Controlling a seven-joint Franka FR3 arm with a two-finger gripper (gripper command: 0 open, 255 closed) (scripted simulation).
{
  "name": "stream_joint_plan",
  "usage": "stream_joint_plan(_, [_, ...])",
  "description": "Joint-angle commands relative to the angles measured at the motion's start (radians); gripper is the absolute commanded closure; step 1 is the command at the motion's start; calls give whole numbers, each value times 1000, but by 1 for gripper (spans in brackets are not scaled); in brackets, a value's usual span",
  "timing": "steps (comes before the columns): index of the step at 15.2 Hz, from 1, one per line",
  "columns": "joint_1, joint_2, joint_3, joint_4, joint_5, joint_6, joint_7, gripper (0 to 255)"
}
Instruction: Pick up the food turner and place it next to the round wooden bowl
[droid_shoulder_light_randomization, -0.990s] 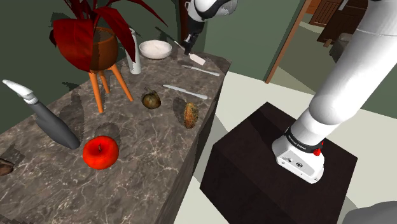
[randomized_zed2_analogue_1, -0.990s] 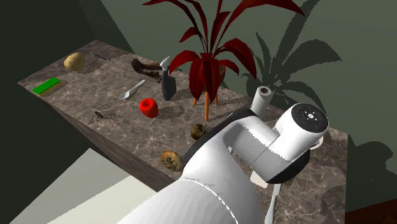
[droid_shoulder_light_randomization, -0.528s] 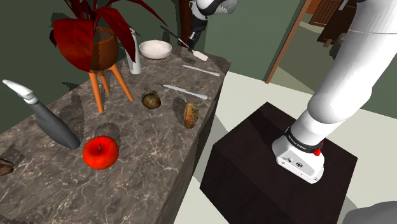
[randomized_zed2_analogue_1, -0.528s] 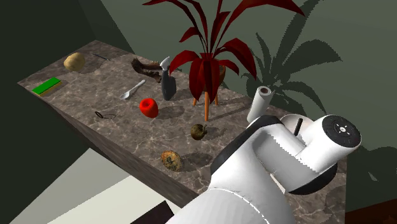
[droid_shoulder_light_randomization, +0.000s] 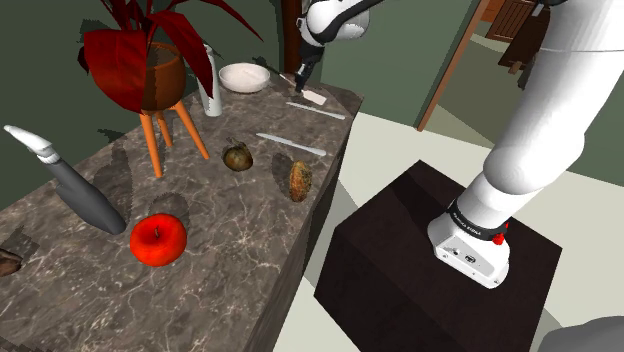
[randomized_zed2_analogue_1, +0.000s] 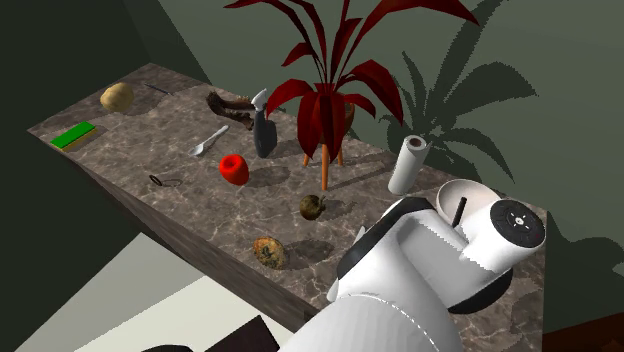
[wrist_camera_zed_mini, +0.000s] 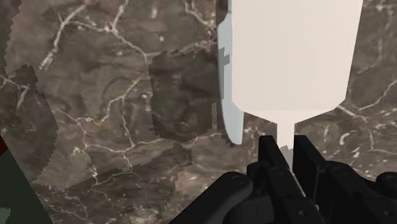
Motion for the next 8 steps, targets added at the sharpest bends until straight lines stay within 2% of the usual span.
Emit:
stream_joint_plan(1, [0,15,-1,-11,-2,26,-1,255])
stream_joint_plan(8, [5,70,-6,-35,-11,104,-1,255])
